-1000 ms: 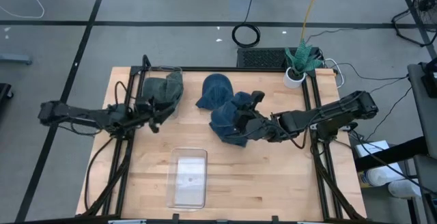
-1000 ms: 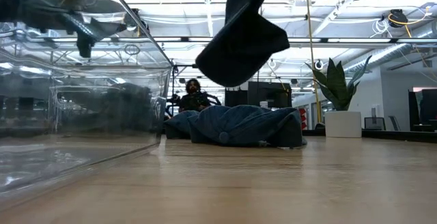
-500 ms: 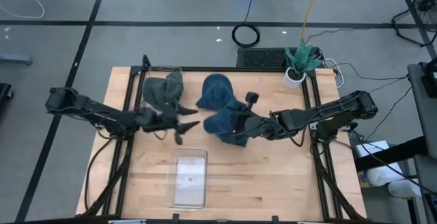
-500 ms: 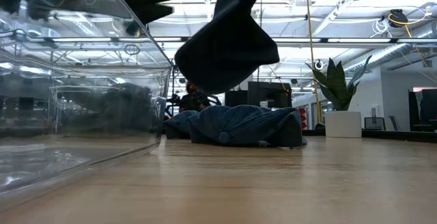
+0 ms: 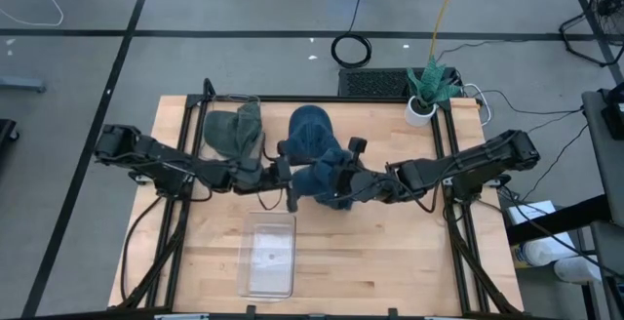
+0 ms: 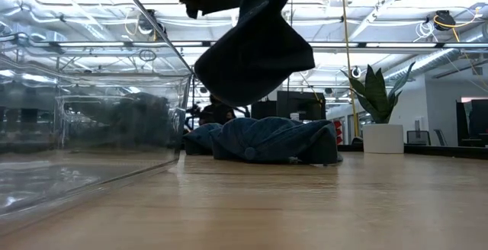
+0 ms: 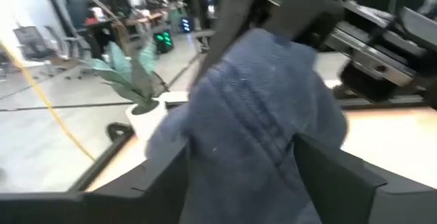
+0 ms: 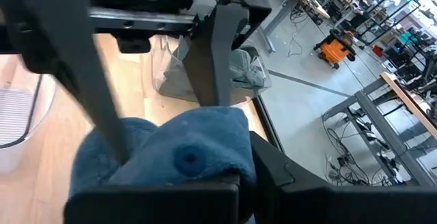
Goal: Pick & Place hat
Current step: Put the bottom blue cap into the bottom transparent bin
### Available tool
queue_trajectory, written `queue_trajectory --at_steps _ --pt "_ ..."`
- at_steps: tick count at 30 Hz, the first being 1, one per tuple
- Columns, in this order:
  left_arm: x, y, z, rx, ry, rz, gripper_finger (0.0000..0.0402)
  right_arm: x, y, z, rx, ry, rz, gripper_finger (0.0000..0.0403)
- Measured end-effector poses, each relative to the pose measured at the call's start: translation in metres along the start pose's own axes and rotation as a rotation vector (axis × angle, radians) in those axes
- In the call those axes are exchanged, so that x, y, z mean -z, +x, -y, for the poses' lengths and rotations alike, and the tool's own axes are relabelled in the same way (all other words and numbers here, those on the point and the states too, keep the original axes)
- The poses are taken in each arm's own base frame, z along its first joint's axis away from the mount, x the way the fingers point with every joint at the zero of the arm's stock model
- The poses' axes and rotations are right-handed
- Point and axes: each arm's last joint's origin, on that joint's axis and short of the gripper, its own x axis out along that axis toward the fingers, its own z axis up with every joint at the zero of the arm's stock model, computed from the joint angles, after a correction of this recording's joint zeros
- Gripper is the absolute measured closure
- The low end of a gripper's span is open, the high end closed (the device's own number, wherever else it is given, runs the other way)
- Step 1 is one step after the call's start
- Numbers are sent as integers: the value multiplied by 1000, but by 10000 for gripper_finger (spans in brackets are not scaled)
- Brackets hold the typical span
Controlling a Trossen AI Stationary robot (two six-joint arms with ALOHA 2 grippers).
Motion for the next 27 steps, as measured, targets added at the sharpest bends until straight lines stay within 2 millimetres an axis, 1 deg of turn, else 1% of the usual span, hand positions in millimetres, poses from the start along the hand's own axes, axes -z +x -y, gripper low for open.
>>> queue_trajectory --at_steps 3,5,7,9,11,13,15,19,20,22,25,27 --pt "2 0 2 41 1 -14 112 0 -1 -2 -7 -5 1 403" --pt "2 0 1 30 8 -15 103 0 -2 -2 -8 -6 3 403" --pt "2 0 0 5 0 -22 103 0 -1 -2 -19 -6 6 403" --pt "3 0 0 -4 1 -31 115 0 -1 -3 -55 -4 13 403" --pt "4 0 0 -3 6 -43 141 -1 -2 -4 -89 1 24 403" --pt "5 0 0 -1 9 -49 183 -2 -2 -5 -114 -2 31 403" --pt "5 0 1 3 20 -52 236 -2 -2 -5 -131 -7 33 403" --pt "5 -2 1 79 49 -63 367 1 -2 -6 -134 -31 16 399" --pt "4 -4 1 105 50 -63 382 1 -2 -6 -128 -34 12 394" --pt "1 -6 1 142 46 -53 385 1 -3 -5 -81 -55 4 383" --pt "2 -11 0 155 65 -104 392 2 -10 -3 44 -190 -31 359" --pt "-1 -12 -2 151 58 -96 394 3 -13 -2 134 -264 -56 337"
